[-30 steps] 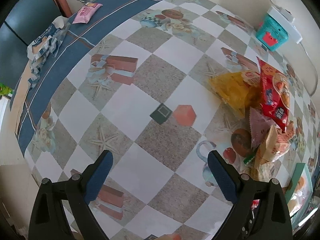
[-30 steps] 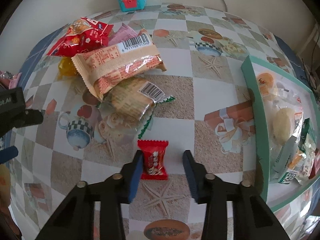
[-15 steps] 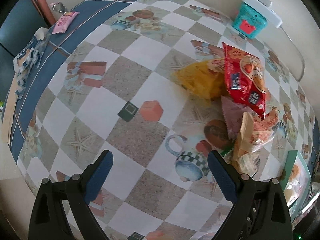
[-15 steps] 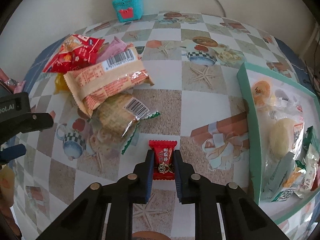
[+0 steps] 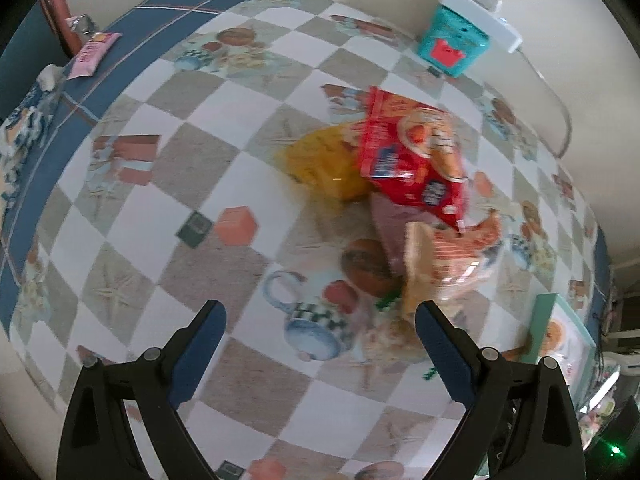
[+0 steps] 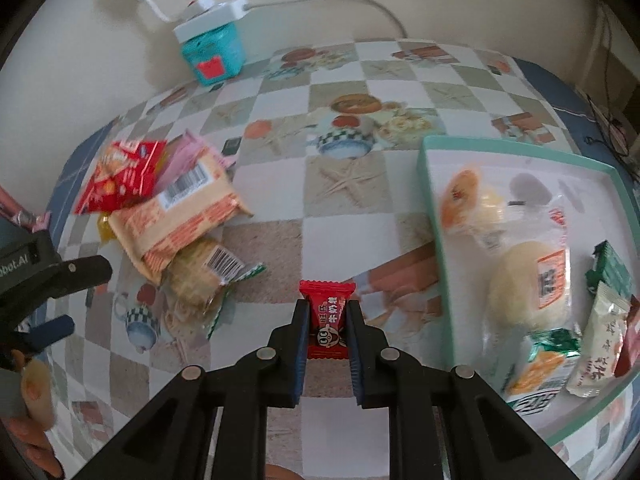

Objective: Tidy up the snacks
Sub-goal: 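Grasp orange roll-cake bag with left tool while right tool holds red candy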

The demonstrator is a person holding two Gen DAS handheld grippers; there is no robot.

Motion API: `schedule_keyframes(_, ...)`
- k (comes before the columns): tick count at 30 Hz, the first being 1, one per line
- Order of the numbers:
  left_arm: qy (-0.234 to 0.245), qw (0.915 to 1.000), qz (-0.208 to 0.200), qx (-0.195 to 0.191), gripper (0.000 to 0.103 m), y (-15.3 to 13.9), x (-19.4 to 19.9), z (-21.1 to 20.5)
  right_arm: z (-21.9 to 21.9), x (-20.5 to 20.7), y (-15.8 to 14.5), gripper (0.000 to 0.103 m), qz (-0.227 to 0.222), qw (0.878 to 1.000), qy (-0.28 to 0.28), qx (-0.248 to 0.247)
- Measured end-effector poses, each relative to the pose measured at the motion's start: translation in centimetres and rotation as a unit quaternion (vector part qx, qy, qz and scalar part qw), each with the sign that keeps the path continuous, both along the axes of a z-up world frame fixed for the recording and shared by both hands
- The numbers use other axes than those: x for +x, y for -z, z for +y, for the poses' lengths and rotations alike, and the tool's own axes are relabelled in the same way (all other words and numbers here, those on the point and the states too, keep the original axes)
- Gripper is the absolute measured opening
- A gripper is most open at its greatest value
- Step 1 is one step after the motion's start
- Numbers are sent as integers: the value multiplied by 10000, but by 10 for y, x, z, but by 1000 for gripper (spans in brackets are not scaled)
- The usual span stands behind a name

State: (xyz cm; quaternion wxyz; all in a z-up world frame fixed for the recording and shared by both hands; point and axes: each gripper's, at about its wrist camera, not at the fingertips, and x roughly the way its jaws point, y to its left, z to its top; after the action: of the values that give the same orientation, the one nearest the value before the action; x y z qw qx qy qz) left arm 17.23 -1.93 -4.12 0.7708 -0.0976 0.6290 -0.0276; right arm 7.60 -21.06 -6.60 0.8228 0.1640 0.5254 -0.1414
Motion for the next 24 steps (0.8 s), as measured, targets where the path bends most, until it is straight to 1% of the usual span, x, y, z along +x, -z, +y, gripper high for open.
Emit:
schedule_keyframes(3, 111, 9999, -91, -92, 96, -3, 1, -17, -6, -4, -8, 19, -84, 9999, 88, -63)
schedule_keyframes(5, 211, 9994, -202, -183, 96, -6, 1, -27, -8, -2, -10, 19, -121, 9998, 130, -71)
schedule_keyframes(8, 436, 9977, -408, -305, 96, -11, 1, -49, -11, -8, -17, 19, -177, 9997, 183, -61)
schedule_keyframes(10, 553, 9967, -484, -354, 96, -6, 4, -56, -15, -10, -19, 19, -209, 9995, 213, -40)
schedule_keyframes(12, 619, 9960, -495, -402, 96, 5, 7, -55, -17, -9, -19, 19, -230, 9995, 227, -25)
schedule_keyframes(14, 611, 9958, -523, -431, 96, 11, 9, -61, -19, -10, -20, 19, -256, 9994, 238, -17)
schedule_keyframes(17, 563, 9954, -658, -419, 95, 12, 10, -60, -23, -10, -20, 19, -287, 9993, 252, 14)
schedule_keyframes(20, 476, 9948, -788, -426, 84, 13, 13, -63, -26, -12, -20, 19, -295, 9991, 289, 65)
schedule_keyframes(22, 380, 9954, -816, -336, 67, 12, 13, -62, -29, -12, -19, 19, -294, 9990, 311, 94)
schedule_keyframes(23, 343, 9955, -830, -314, 62, 12, 12, -60, -30, -13, -19, 19, -296, 9990, 319, 101)
schedule_keyframes(24, 316, 9955, -844, -296, 51, 12, 12, -59, -30, -13, -19, 19, -299, 9990, 327, 105)
